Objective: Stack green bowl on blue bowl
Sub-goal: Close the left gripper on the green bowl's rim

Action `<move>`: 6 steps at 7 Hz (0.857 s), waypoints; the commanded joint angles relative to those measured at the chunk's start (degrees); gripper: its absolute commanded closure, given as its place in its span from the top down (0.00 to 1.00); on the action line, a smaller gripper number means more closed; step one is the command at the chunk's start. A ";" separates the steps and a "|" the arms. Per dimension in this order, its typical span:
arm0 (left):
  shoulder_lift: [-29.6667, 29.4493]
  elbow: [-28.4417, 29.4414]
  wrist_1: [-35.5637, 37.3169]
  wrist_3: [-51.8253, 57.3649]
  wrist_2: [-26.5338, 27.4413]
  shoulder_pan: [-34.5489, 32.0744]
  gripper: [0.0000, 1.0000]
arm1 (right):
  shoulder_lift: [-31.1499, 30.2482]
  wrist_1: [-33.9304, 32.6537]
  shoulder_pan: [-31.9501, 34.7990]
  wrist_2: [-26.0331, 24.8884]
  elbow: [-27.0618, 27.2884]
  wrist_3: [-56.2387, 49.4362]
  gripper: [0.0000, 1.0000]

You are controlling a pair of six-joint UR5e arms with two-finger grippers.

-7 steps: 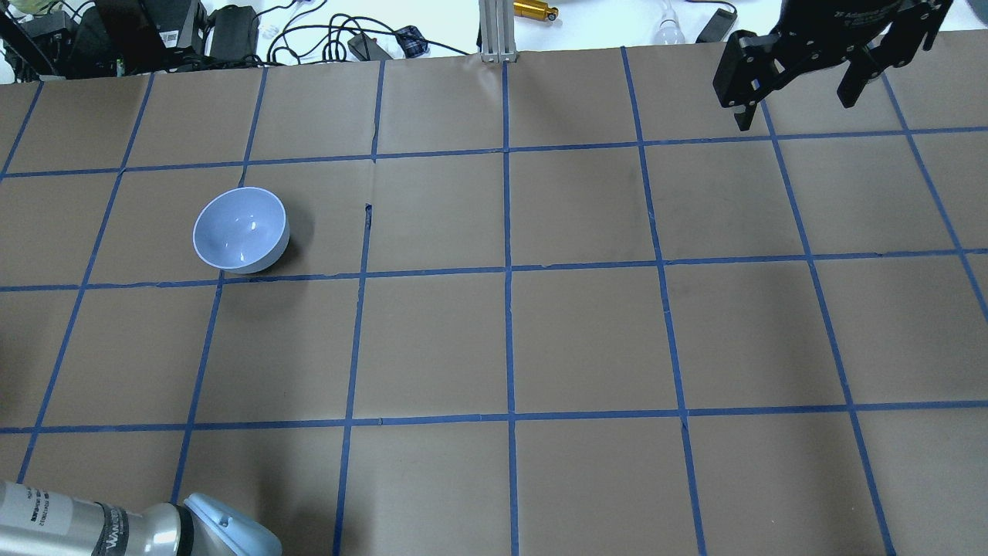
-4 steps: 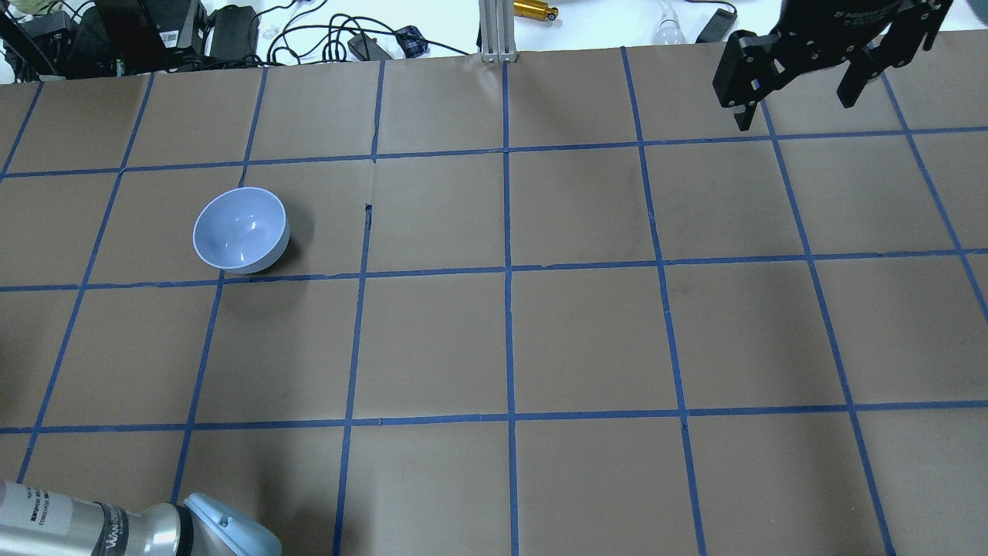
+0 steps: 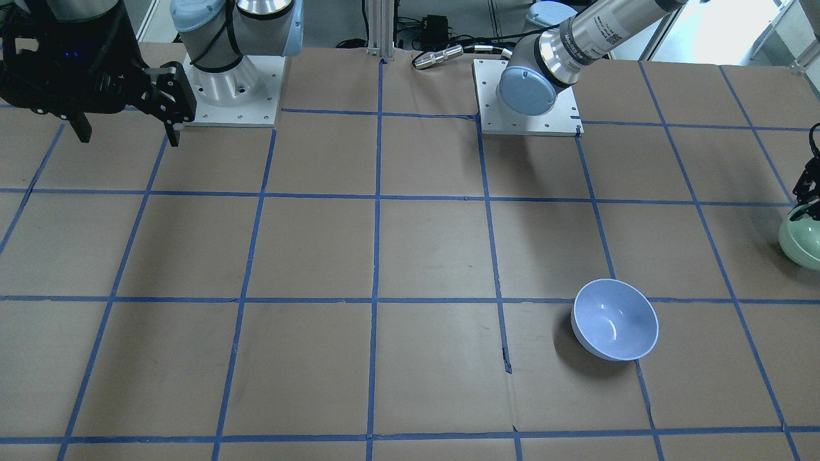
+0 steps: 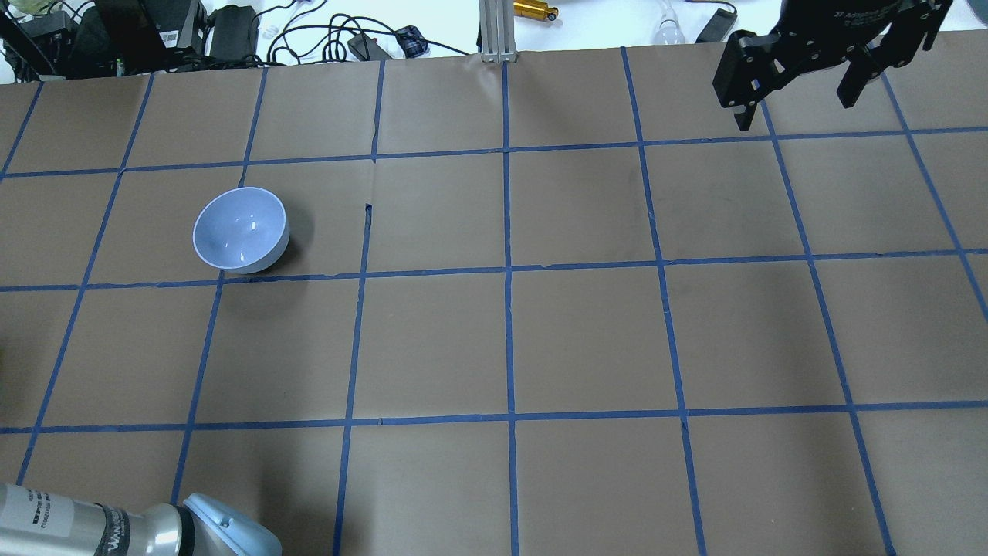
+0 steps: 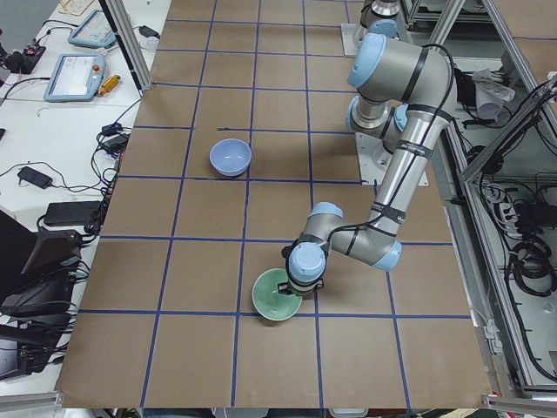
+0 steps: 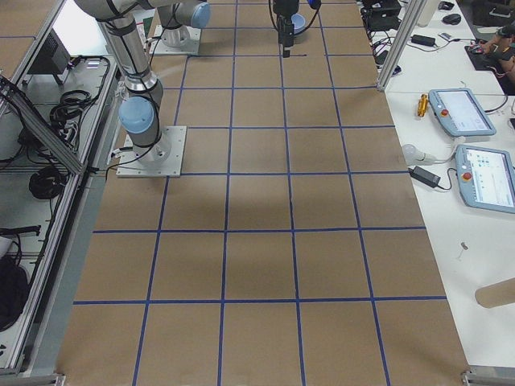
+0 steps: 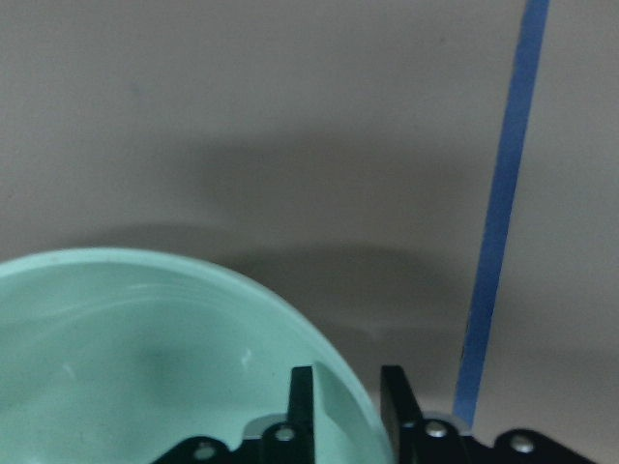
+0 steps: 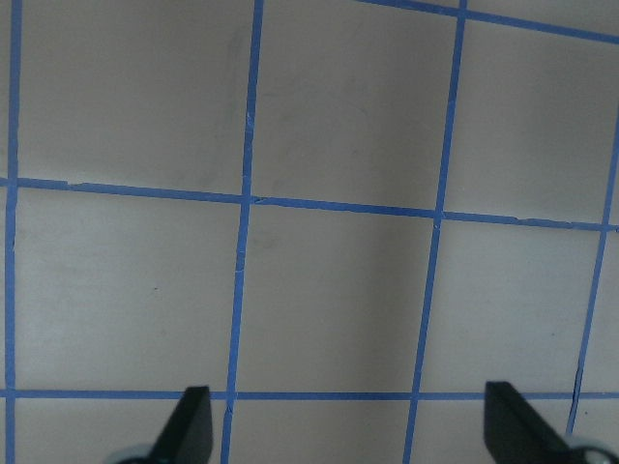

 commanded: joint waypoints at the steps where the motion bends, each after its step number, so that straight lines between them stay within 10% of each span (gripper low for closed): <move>1: 0.08 0.01 0.00 0.09 0.01 0.02 0.00 | 0.00 0.00 0.00 0.04 0.00 0.00 1.00; 6: 1.13 0.36 0.00 -0.08 -0.69 -0.16 0.00 | 0.00 0.00 0.00 -0.05 0.00 0.00 1.00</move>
